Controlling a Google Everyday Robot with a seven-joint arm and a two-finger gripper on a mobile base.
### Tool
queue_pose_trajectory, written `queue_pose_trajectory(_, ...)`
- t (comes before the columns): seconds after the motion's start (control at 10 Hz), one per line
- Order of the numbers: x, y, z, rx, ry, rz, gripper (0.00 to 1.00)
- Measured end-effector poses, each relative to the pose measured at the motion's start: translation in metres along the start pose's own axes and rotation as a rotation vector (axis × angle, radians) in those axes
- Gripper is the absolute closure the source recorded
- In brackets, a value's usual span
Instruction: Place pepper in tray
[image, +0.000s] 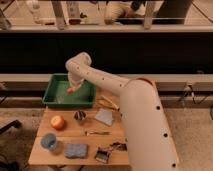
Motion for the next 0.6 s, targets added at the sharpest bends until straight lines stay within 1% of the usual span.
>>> queue_pose_trajectory(0.1, 0.006, 0.004, 0.012, 0.0, 0.005, -0.003, 0.28)
queue_pose_trajectory(0.2, 0.012, 0.007, 0.017, 0.004, 0.011, -0.003, 0.22)
queue_pose_trajectory(0.3, 0.022, 0.01, 0.017, 0.014, 0.017, 0.003, 0.2)
queue_pose_trajectory(0.4, 0.028, 0.011, 0.015, 0.026, 0.021, 0.013, 0.2)
queue_pose_trajectory(0.6, 0.03, 0.007, 0.002, 0.056, 0.029, 0.044, 0.2)
